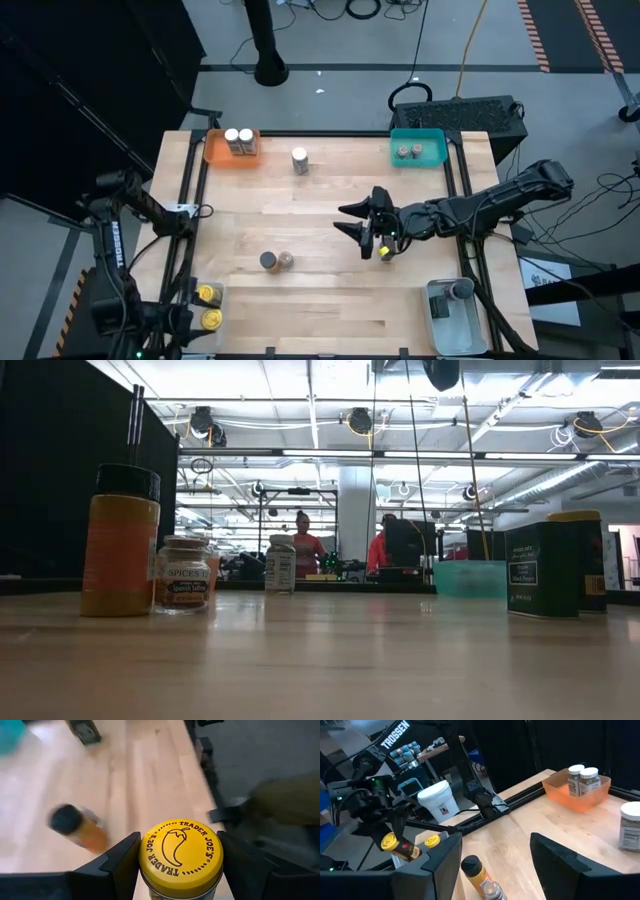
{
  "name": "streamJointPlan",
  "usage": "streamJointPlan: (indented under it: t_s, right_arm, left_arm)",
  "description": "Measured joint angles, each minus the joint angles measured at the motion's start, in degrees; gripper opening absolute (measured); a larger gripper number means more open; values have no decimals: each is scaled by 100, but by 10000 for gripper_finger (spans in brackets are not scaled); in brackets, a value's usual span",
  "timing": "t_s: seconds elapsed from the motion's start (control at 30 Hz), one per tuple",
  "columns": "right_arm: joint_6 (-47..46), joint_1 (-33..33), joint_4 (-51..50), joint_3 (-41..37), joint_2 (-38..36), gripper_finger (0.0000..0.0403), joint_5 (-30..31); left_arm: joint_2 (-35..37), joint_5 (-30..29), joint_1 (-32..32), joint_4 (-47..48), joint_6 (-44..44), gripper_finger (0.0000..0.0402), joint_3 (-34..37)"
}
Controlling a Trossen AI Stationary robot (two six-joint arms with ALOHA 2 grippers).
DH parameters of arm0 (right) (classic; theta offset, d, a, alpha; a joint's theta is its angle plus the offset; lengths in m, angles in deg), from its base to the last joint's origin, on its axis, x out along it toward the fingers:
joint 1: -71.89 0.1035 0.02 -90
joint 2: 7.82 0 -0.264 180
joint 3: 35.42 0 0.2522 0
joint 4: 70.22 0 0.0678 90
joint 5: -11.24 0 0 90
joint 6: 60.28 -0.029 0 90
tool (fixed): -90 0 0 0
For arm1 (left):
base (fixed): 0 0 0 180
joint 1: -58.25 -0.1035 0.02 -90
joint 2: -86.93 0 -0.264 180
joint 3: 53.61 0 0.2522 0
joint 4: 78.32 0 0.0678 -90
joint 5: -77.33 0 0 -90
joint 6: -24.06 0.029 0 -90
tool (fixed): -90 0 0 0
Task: Sort spices by type
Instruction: Put the top yellow seasoning bottle into the transparent bin
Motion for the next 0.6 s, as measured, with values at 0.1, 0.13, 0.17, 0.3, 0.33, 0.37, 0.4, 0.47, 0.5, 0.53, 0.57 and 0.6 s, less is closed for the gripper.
streamJointPlan:
  t_s: [0.1,0.13,0.17,0.3,0.33,0.37,0.4,0.47,0.5,0.53,0.57,0.6]
  right_arm:
    - [3,1,176,-2,100,217,-4]
    - [-10,2,184,-2,128,217,-4]
    - [-17,2,201,-2,150,217,-7]
    - [-1,22,481,-2,252,217,-2]
    - [60,22,568,-2,267,217,-4]
    - [188,31,648,-2,298,217,-7]
    - [382,42,806,-2,355,217,-12]
    - [848,100,1103,-2,481,217,-25]
    - [1038,123,1328,-2,588,217,-25]
    - [1233,143,1613,-2,712,217,-26]
    - [1452,173,1858,-2,827,217,-19]
    - [1644,211,2071,6,956,217,-7]
  left_arm:
    - [157,-237,-57,362,513,239,12]
    - [273,-306,-78,460,664,239,11]
    - [410,-393,-95,546,785,239,12]
    - [1038,-446,-247,659,1472,239,11]
    - [1197,-444,-292,656,1708,239,11]
    - [1367,-444,-333,664,1965,239,11]
    - [1548,-448,-368,670,2242,239,11]
    - [1917,-459,-416,712,2764,239,11]
    - [2107,-471,-435,779,2942,239,12]
    - [2317,-529,-442,798,3108,239,44]
    - [2545,-595,-444,780,3256,239,108]
    - [2758,-653,-448,755,3374,239,188]
